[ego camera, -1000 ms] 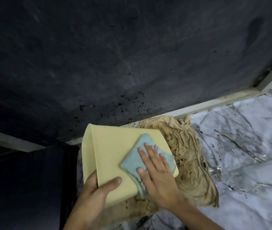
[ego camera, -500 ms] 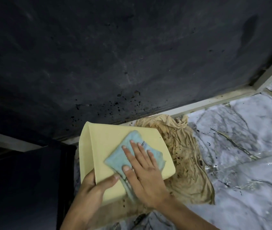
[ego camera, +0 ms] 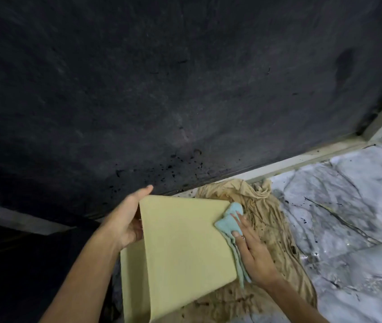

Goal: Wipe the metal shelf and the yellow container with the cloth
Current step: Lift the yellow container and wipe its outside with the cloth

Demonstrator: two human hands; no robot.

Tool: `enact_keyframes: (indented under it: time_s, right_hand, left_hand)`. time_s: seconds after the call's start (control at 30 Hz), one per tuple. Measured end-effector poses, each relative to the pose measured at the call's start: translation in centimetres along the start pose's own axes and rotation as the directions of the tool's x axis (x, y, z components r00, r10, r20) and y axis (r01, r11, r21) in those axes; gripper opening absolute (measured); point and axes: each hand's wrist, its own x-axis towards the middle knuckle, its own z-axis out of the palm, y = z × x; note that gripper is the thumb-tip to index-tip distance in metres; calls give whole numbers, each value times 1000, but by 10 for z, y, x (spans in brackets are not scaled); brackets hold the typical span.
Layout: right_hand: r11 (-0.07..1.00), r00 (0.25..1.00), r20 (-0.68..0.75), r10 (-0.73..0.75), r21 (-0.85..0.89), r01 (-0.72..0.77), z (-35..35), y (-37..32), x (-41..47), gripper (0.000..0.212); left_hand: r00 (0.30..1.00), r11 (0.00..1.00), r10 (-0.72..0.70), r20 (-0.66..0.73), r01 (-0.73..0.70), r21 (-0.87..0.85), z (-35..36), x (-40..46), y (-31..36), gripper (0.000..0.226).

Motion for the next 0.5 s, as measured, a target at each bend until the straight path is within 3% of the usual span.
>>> enact_keyframes:
  time_s: [0.1, 0.17, 0.23, 0.27, 0.33, 0.4, 0.5]
  right_hand:
    - [1000, 999, -19, -31, -4, 31, 0, 5, 2, 43]
    - [999, 995, -81, 49, -6, -50, 0, 5, 2, 47]
    - [965, 942, -213, 261, 75, -251, -2, 9, 0, 56]
    - [921, 880, -274, 389, 153, -359, -6, 13, -2, 54]
    - [841, 787, -325, 524, 346, -417, -24, 12, -5, 53]
    - [806, 767, -326, 553, 443, -393, -47, -8, -10, 53]
    - [879, 826, -361, 433, 373, -298, -73, -59, -13, 52]
  left_hand:
    - [988, 991, 66, -138, -81, -104, -2, 47, 4, 78]
    - [976, 996, 81, -201, -86, -13, 3, 53, 4, 90]
    - [964, 993, 115, -239, -107, 42, 18, 26, 6, 71]
    - [962, 989, 142, -234, -128, 74, 21, 8, 0, 60]
    - [957, 968, 236, -167, -217, 123, 19, -20, -17, 45]
    - [927, 925, 369, -64, -359, 126, 16, -39, -38, 25]
    - [892, 889, 451, -12, -448, 100, 16, -49, -62, 25]
